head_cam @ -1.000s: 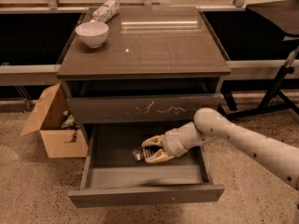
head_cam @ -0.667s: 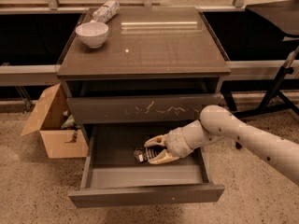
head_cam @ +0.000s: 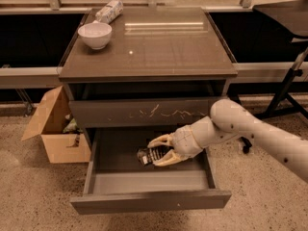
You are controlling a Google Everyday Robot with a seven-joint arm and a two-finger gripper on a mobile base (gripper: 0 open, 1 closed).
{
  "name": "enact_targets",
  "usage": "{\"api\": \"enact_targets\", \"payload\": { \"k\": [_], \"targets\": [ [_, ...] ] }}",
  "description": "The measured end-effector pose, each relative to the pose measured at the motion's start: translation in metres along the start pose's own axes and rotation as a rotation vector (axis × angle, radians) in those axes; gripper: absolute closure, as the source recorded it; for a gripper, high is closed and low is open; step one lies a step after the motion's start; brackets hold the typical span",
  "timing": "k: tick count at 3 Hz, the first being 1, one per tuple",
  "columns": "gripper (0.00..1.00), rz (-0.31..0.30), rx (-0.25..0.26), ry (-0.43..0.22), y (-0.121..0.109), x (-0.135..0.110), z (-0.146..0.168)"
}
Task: Pick rxbar chocolate from middle drawer and place on counter
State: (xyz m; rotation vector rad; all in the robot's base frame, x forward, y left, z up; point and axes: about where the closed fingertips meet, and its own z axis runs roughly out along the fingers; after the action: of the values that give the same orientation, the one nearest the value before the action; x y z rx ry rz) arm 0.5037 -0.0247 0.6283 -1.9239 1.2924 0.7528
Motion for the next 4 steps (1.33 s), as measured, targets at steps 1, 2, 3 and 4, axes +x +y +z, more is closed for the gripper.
{"api": "enact_targets", "payload": {
  "k": [1, 2, 3, 4],
  "targets": [
    [1.0, -0.053, -0.024, -0.008, 0.004, -0.046, -0.041],
    [1.0, -0.098, -0.035, 0.009, 0.002, -0.081, -0.073],
    [1.0, -0.159, -0.029, 0.034, -0.004, -0.105, -0.1],
    [1.0, -0.162, -0.017, 0.034, -0.007, -0.11, -0.108]
  ]
}}
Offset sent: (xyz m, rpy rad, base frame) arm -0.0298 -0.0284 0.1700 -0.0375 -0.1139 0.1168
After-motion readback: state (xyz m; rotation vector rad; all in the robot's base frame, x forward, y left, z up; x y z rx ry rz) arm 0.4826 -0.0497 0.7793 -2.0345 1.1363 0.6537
